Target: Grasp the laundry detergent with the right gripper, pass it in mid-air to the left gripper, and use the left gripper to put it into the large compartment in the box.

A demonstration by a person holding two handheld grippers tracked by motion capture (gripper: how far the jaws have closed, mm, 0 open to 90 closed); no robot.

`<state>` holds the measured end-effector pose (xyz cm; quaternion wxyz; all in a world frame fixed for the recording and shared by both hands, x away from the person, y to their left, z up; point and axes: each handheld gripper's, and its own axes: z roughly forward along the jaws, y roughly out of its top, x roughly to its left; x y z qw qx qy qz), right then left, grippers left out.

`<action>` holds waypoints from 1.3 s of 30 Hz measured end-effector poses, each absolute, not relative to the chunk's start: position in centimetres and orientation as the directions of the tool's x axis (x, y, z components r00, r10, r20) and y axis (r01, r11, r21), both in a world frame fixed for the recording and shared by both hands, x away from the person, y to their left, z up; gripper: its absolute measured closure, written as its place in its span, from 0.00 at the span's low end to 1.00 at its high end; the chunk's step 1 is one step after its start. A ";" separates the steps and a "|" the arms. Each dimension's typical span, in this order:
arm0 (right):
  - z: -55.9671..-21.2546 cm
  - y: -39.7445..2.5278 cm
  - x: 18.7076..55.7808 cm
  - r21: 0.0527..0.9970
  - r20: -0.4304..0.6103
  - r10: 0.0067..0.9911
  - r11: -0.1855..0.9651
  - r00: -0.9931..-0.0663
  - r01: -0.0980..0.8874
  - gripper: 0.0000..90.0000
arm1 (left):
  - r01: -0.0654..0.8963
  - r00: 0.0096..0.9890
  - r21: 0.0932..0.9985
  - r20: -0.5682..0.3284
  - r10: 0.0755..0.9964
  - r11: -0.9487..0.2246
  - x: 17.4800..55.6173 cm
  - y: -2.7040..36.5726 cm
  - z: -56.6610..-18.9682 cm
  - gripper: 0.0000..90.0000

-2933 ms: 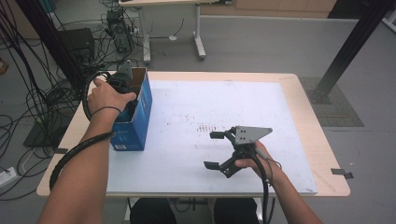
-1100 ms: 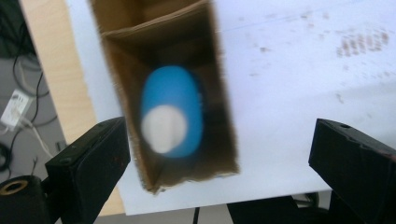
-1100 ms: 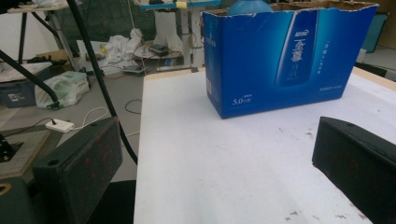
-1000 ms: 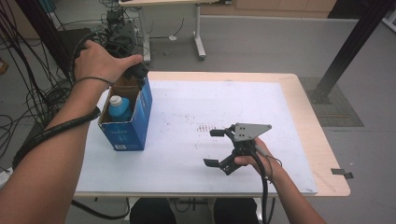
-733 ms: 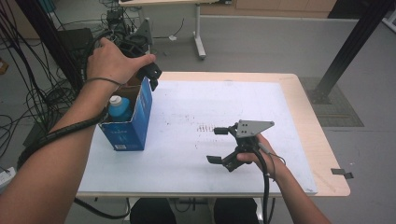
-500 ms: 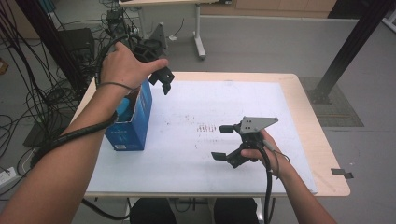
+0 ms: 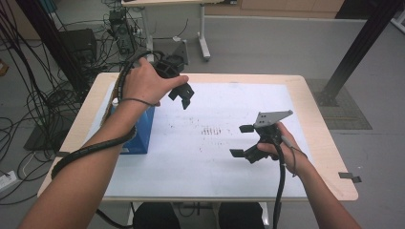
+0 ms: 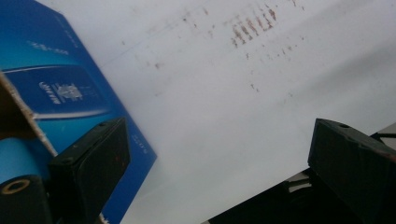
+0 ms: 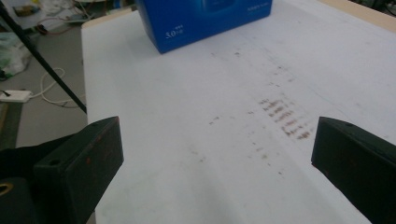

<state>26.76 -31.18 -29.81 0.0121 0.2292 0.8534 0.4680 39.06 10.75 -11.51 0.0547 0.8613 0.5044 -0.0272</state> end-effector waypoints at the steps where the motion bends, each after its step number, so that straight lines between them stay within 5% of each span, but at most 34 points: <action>1: -29.3 -31.2 26.9 0.792 0.191 0.415 0.470 -0.889 0.389 0.02 | 0.870 0.494 0.068 -0.109 0.863 -0.489 39.1 10.7 -11.6 0.07; 27: -23.7 -31.1 29.6 0.575 0.107 0.571 0.632 -0.814 0.519 0.03 | 0.827 0.560 0.051 -0.167 0.812 -0.560 38.1 7.8 -18.0 0.06; 39: -23.4 -30.6 29.6 0.564 0.097 0.575 0.641 -0.813 0.521 0.03 | 0.825 0.562 0.045 -0.177 0.808 -0.564 38.1 7.7 -18.9 0.06</action>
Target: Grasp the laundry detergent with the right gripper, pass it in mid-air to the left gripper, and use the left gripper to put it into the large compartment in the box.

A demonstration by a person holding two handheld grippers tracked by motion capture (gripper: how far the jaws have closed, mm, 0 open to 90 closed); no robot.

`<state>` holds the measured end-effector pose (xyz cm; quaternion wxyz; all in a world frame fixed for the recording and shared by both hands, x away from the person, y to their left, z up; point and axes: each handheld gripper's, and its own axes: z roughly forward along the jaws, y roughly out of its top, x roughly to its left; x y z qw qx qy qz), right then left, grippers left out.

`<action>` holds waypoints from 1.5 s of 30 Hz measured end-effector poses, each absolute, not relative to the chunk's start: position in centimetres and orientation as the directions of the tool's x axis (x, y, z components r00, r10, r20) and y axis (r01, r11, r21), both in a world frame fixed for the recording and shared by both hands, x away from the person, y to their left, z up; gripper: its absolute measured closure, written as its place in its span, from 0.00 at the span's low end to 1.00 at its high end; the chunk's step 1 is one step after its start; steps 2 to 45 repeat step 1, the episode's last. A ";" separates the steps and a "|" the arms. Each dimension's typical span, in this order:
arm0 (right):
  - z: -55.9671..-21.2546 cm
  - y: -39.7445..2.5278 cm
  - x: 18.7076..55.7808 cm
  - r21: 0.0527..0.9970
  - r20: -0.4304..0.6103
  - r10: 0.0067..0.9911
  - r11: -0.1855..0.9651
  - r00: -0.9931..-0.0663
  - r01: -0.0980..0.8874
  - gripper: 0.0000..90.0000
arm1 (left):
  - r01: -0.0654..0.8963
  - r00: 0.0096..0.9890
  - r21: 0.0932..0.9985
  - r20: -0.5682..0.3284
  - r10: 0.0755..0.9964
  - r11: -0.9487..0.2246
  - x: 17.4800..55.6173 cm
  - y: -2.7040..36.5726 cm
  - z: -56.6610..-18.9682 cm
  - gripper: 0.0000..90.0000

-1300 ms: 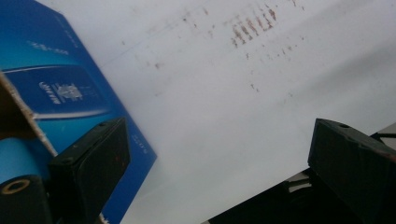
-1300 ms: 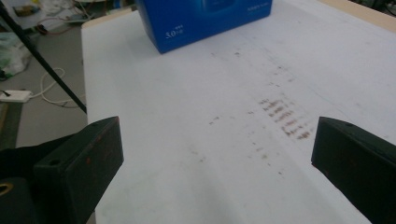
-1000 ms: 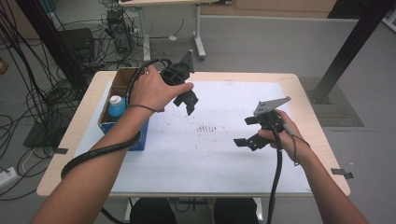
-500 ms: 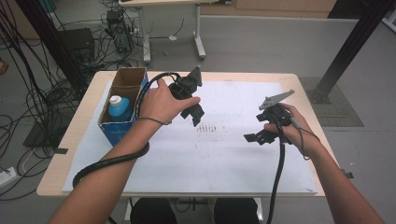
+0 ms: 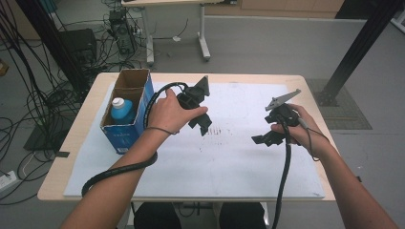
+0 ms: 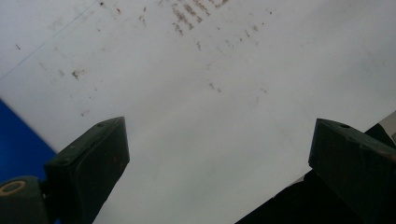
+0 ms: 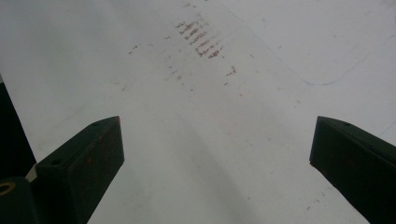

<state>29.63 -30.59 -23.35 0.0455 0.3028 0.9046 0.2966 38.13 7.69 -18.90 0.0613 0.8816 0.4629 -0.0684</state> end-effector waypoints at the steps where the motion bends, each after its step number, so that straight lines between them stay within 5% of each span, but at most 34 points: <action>1: -23.4 -30.5 29.6 0.564 0.097 0.574 0.641 -0.813 0.520 0.03 | 0.825 0.561 0.044 -0.178 0.808 -0.563 38.1 7.8 -18.9 0.06; 45: -23.4 -30.5 29.6 0.564 0.097 0.574 0.641 -0.813 0.520 0.03 | 0.825 0.561 0.044 -0.178 0.808 -0.563 38.1 7.8 -18.9 0.06</action>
